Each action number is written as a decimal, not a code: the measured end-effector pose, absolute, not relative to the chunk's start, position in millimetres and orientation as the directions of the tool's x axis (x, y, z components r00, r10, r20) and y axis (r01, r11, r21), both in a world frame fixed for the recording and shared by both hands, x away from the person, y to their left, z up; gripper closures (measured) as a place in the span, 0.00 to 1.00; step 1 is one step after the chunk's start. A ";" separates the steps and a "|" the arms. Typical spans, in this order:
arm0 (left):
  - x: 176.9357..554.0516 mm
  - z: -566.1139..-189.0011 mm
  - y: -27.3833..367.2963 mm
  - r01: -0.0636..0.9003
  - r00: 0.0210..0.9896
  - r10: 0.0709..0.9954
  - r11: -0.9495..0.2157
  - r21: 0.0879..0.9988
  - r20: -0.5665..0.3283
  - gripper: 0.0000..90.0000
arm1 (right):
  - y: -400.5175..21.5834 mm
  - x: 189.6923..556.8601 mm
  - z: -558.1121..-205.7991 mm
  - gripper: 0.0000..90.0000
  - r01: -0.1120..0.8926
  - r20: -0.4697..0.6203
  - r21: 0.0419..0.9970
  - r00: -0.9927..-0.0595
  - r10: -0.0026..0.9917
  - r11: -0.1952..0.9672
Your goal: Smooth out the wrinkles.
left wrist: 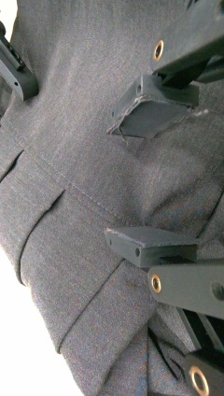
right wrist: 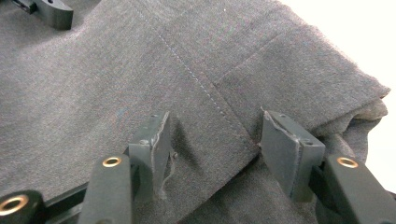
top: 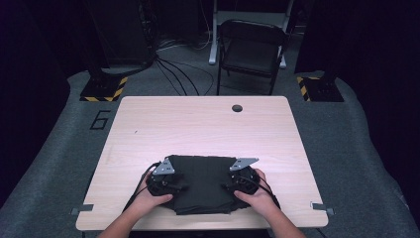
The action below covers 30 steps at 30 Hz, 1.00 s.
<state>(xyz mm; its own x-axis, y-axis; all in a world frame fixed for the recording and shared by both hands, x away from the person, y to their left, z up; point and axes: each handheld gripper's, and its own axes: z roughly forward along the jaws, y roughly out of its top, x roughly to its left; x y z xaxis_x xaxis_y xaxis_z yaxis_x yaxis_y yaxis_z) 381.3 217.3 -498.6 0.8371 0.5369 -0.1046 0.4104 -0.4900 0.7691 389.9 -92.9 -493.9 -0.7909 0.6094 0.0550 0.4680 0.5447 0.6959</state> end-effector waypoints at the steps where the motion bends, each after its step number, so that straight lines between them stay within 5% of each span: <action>1: 381.3 -498.6 217.3 0.410 0.837 0.537 -0.490 0.769 -0.105 0.48 | -92.9 389.9 -493.9 0.47 0.468 0.055 0.696 -0.791 0.609 0.545; 30: 388.3 -460.6 263.2 0.457 0.748 0.651 -0.367 0.810 -0.127 0.47 | -124.9 385.5 -459.8 0.43 0.462 0.074 0.782 -0.735 0.674 0.418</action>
